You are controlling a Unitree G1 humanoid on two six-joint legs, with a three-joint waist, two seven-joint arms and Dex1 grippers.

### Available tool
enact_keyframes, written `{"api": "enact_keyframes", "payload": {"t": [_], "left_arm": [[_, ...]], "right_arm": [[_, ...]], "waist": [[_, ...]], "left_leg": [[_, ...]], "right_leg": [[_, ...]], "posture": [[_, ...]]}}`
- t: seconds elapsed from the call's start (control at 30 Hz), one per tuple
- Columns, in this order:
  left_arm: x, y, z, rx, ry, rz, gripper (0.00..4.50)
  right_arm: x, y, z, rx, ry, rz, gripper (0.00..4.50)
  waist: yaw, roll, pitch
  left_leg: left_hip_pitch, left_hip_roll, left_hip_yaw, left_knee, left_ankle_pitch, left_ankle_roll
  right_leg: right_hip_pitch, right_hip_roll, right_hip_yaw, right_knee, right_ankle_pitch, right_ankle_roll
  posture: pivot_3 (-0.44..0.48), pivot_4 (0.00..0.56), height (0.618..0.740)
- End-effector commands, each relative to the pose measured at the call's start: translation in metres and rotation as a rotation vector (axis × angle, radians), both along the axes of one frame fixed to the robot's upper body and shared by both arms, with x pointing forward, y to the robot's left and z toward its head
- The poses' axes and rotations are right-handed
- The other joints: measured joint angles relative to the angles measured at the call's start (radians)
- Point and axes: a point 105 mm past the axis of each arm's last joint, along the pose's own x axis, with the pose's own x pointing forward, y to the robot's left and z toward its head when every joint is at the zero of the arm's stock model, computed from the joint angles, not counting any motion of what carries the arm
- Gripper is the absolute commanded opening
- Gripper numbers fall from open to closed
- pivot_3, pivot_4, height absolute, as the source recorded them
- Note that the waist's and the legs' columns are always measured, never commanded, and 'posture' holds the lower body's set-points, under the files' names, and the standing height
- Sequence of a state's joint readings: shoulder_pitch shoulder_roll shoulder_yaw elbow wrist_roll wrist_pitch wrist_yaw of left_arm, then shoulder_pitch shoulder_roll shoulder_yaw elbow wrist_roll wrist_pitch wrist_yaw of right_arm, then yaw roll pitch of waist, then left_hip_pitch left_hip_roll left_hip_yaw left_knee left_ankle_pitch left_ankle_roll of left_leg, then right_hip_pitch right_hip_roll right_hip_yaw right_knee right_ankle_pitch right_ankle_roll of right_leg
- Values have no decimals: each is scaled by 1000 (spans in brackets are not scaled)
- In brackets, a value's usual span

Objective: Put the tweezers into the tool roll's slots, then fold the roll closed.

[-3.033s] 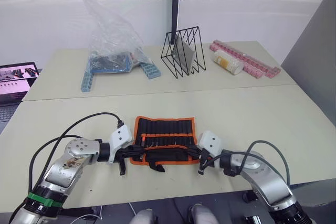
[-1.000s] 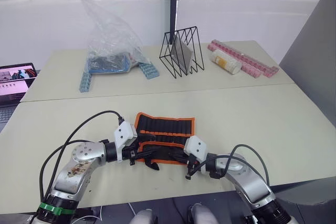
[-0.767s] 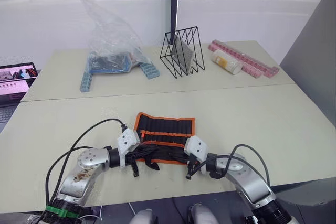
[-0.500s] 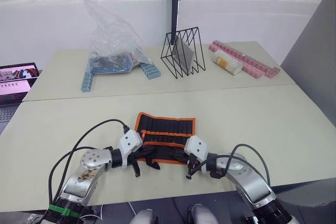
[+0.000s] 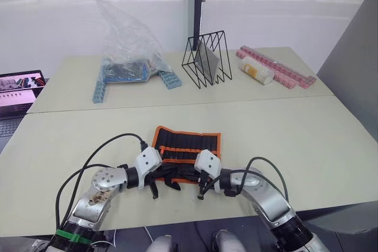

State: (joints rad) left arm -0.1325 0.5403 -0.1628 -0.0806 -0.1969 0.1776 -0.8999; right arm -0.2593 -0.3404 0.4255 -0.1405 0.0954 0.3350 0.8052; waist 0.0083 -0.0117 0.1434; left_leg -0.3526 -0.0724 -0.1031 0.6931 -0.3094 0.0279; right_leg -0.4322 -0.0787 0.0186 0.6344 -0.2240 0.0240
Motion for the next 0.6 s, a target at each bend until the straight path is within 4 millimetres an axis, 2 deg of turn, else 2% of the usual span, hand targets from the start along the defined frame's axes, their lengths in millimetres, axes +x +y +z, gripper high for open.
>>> {"api": "enact_keyframes", "payload": {"t": [0.03, 0.23, 0.6], "left_arm": [[2, 2, -7, 20, 23, 16, 30], [2, 2, -8, 31, 17, 8, 30], [5, 4, -9, 34, 9, 10, 30]], "right_arm": [[-1, -11, -6, -39, 8, -21, 0], [-5, -32, -9, -63, 33, -53, 0], [-24, -74, -10, -118, 104, -120, 0]], "waist": [[2, 0, 0], [4, 1, 0], [5, 1, 0]], "left_leg": [[0, 0, 0, 0, 0, 0], [1, 0, 0, 0, 0, 1], [5, 0, -1, 0, -1, 2]], "right_leg": [[0, 0, 0, 0, 0, 0], [2, -1, -1, -1, 0, 1], [8, -1, -2, -3, 0, 1]], "posture": [[0, 150, 724], [0, 150, 724], [0, 150, 724]]}}
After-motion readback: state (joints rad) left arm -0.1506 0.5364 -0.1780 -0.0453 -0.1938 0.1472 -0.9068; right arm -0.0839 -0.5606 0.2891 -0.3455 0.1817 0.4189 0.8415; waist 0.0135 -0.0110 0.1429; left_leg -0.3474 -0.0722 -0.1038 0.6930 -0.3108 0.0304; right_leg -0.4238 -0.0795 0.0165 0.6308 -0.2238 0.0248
